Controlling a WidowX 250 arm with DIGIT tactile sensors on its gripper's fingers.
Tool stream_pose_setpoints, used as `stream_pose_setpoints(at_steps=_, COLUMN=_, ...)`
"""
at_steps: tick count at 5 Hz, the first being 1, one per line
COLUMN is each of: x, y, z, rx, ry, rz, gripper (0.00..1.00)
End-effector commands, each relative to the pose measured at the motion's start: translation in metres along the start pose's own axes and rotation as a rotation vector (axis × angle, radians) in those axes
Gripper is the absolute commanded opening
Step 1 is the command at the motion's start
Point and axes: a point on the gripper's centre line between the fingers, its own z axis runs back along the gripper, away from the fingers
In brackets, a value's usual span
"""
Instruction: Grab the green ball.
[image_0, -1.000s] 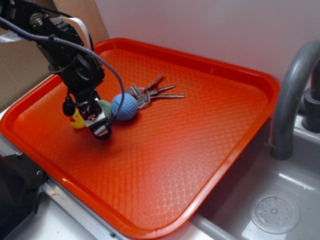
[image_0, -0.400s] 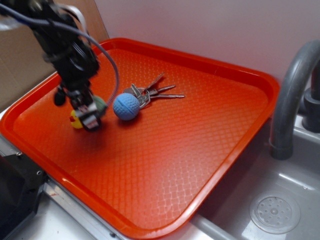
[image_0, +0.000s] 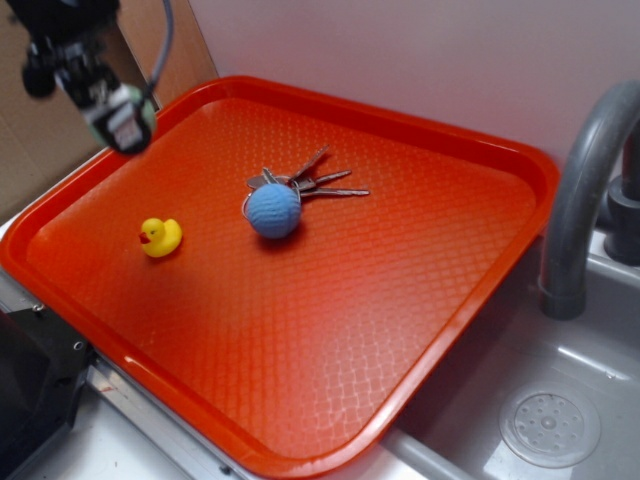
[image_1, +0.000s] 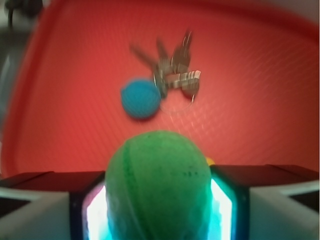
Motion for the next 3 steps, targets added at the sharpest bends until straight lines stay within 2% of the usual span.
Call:
stream_pose_setpoints(at_steps=1, x=0.044, y=-0.016, z=0.094, rx=0.011, ry=0.014, rz=0.039, gripper=0.0)
stream_pose_setpoints(at_steps=3, x=0.041, y=-0.004, z=0.077, rx=0.037, ry=0.064, rz=0.124, gripper=0.0)
